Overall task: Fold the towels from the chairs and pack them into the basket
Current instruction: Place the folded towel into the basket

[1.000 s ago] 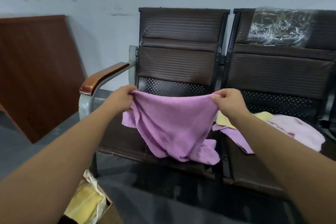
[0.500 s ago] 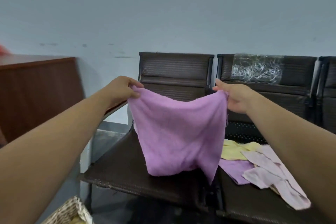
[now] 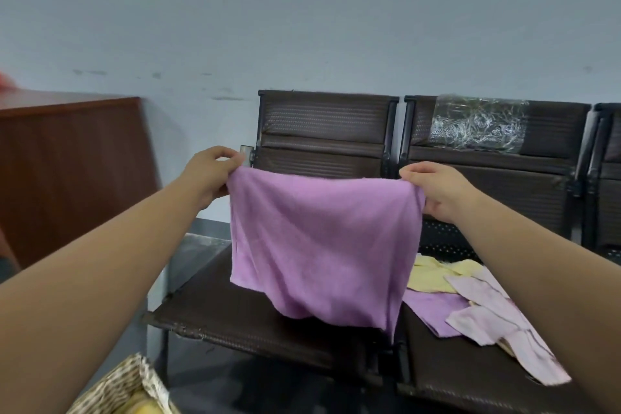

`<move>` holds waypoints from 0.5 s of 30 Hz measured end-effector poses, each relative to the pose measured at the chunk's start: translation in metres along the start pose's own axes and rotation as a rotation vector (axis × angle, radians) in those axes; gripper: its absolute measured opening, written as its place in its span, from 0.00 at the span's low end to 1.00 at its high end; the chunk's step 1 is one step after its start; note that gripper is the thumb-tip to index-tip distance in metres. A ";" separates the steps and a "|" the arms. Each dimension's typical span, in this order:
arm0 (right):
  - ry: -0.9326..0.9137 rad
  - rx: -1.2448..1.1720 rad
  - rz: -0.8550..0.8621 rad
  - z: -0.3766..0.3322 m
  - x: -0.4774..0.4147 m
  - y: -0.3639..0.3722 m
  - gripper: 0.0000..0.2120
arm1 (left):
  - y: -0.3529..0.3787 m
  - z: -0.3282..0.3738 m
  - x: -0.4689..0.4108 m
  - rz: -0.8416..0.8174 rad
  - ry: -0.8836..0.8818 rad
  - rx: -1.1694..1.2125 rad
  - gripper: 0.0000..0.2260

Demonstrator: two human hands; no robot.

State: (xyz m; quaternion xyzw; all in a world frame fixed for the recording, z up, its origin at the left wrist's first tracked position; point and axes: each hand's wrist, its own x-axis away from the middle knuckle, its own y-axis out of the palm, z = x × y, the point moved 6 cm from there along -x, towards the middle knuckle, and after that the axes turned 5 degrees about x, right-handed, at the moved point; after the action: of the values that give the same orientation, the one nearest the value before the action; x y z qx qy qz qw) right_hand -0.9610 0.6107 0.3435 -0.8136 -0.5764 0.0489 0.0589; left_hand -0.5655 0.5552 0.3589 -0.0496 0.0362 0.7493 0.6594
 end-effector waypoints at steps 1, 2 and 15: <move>0.025 -0.085 0.000 0.003 -0.004 0.002 0.02 | 0.001 -0.005 -0.003 -0.006 -0.041 0.103 0.06; 0.048 -0.138 -0.007 0.005 -0.008 0.005 0.04 | 0.002 -0.011 -0.008 -0.037 -0.070 0.188 0.06; -0.178 0.549 0.066 0.035 -0.087 0.058 0.06 | 0.010 -0.059 -0.086 -0.061 0.107 -0.721 0.08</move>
State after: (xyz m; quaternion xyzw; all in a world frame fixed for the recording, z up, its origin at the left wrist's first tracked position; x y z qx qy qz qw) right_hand -0.9409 0.5109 0.3006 -0.7782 -0.5177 0.2760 0.2243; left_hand -0.5626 0.4622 0.3110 -0.3190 -0.1971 0.6901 0.6189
